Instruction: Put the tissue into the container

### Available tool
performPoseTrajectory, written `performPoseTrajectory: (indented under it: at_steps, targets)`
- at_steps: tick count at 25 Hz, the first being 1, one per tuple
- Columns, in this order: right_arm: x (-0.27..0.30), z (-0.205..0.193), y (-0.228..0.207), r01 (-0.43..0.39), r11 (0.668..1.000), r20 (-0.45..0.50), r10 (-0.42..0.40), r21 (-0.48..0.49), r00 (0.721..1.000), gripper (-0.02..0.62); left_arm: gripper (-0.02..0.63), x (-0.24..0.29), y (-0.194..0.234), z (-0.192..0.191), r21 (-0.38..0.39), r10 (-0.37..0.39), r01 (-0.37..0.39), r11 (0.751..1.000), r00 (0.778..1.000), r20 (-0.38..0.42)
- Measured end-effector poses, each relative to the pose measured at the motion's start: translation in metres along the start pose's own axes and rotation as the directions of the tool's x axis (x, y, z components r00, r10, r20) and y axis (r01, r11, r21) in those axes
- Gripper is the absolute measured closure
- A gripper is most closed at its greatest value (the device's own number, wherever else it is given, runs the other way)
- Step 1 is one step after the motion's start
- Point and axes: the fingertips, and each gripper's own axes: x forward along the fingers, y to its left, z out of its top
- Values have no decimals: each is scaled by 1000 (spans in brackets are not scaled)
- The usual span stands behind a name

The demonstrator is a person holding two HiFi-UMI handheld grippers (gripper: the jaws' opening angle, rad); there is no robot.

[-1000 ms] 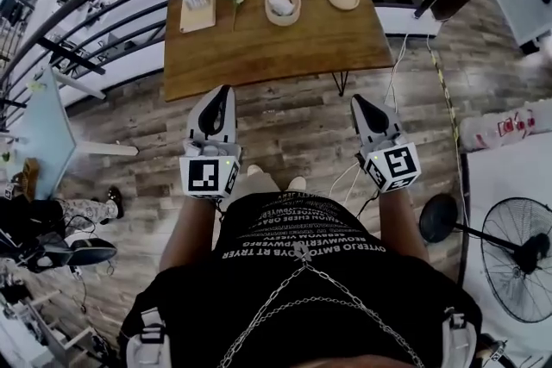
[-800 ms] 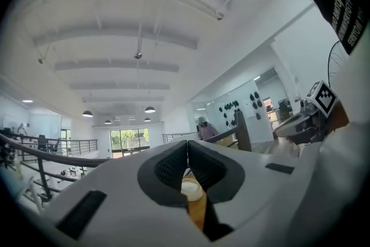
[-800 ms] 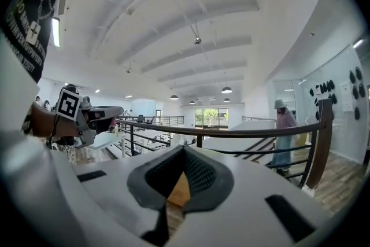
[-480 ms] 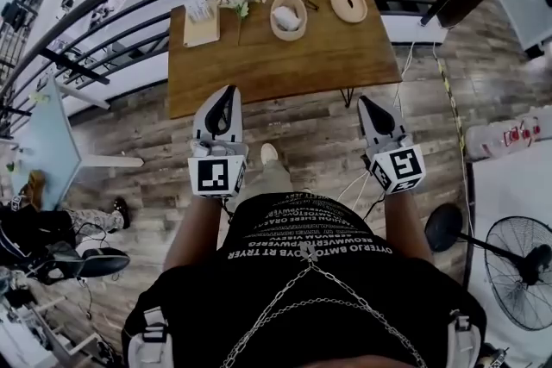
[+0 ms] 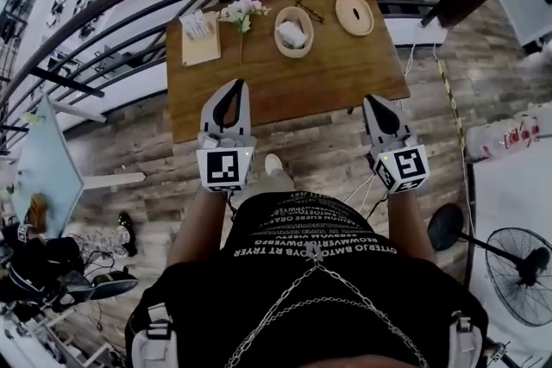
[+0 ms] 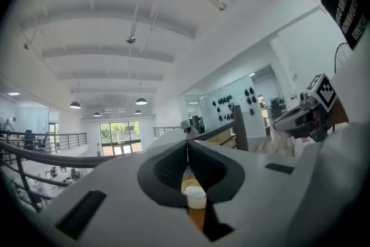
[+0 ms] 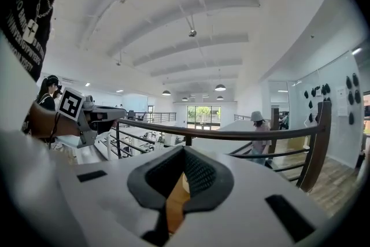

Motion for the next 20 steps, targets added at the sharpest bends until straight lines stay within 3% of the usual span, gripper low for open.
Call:
performPoseTrajectory:
  at_steps: [9, 20]
  targets:
    - [76, 28, 11, 26, 998, -9, -27, -64, 1000, 592, 577, 49, 67, -20, -24, -43, 43, 999, 999, -6]
    - [140, 10, -10, 37, 997, -78, -43, -71, 996, 592, 577, 95, 89, -52, -64, -76, 73, 995, 995, -60]
